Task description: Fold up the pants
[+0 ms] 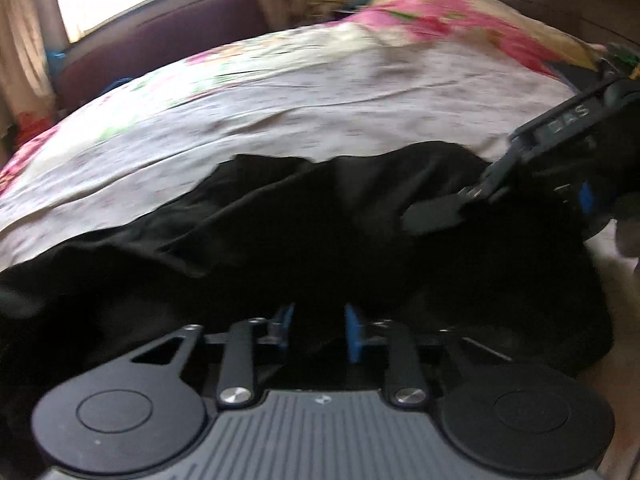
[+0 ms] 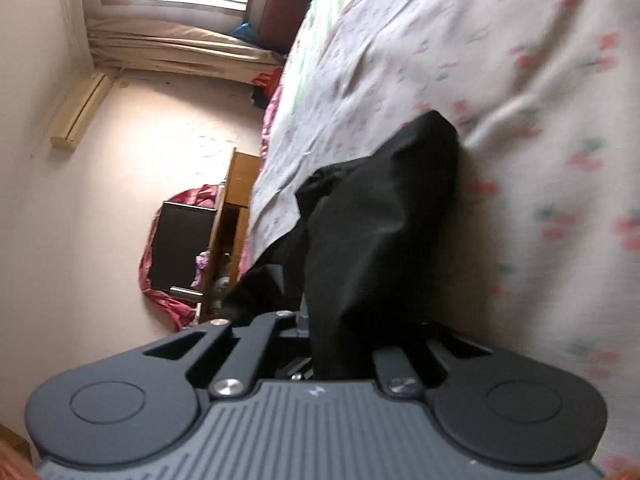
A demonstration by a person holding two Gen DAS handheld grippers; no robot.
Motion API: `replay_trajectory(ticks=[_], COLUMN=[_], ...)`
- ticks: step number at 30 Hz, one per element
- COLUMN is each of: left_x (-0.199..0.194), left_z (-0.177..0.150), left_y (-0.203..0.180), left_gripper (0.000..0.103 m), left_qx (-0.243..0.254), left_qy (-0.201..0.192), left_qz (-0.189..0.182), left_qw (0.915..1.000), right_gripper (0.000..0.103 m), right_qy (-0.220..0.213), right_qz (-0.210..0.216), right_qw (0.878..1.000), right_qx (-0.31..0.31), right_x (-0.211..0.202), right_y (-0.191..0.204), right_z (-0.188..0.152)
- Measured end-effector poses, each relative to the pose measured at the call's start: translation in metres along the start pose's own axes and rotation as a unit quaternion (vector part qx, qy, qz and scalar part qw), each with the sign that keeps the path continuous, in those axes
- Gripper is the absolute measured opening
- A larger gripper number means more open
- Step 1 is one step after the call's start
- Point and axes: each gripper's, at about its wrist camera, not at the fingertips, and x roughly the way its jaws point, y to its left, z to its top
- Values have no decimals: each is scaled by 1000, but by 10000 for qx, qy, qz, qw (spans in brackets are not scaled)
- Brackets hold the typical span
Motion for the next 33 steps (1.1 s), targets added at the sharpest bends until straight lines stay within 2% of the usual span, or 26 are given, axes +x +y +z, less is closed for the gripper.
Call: replay_trajectory(ticks=[1, 2, 6, 9, 11, 13, 15, 18, 20, 22, 24, 25, 26, 29, 33], left_x=[1, 0, 5, 9, 3, -6, -11, -12, -17, -26, -30, -30, -31, -42, -47], left_z=[4, 9, 29, 46, 50, 47, 38, 18, 5, -2, -12, -16, -19, -25, -29], left_y=[-10, -21, -67, -92, -90, -71, -42, 3, 17, 32, 52, 60, 64, 58, 65], left_gripper=[26, 25, 26, 41, 41, 47, 49, 48, 48, 48, 48, 48, 48, 48, 51], left_qx=[45, 108, 299, 500, 557, 438, 82, -494, -678, -1300, -2169, -2421, -2471, -2231, -2247], left_qy=[-2, -40, -289, -403, -490, -564, -560, -414, -496, -662, -806, -826, -855, -1004, -965], left_qz=[-117, -285, -946, -1412, -1350, -999, -627, -33, 142, -40, -455, -546, -560, -477, -753], left_qw=[9999, 9995, 9946, 9879, 9881, 9924, 9964, 9979, 9964, 9893, 9718, 9652, 9636, 9684, 9667], right_gripper=[6, 6, 6, 6, 6, 6, 6, 6, 6, 6, 6, 6, 6, 6, 6], right_qy=[-21, -75, -611, -998, -1244, -1418, -1508, -1507, -1414, -1266, -1077, -940, -778, -371, 120], right_qz=[-55, -69, -484, -1100, -1391, -1636, -1775, -1934, -2027, -2277, -2792, -2878, -2871, -2996, -3242], right_qw=[10000, 9999, 9969, 9887, 9824, 9761, 9723, 9689, 9672, 9593, 9348, 9275, 9253, 9085, 8855], right_qx=[-11, -28, -60, -210, -129, -186, -209, -337, -586, -1093, -1912, -2193, -2353, -2890, -3326], right_x=[-9, -21, -85, -137, -166, -182, -186, -177, -163, -153, -130, -116, -100, -47, 24], right_y=[-1, 0, 2, 3, 1, 3, 5, 16, 36, 63, 100, 115, 129, 164, 188], right_z=[0, -1, 6, 8, 9, 7, 6, 3, 3, 4, 3, 3, 5, 6, -8])
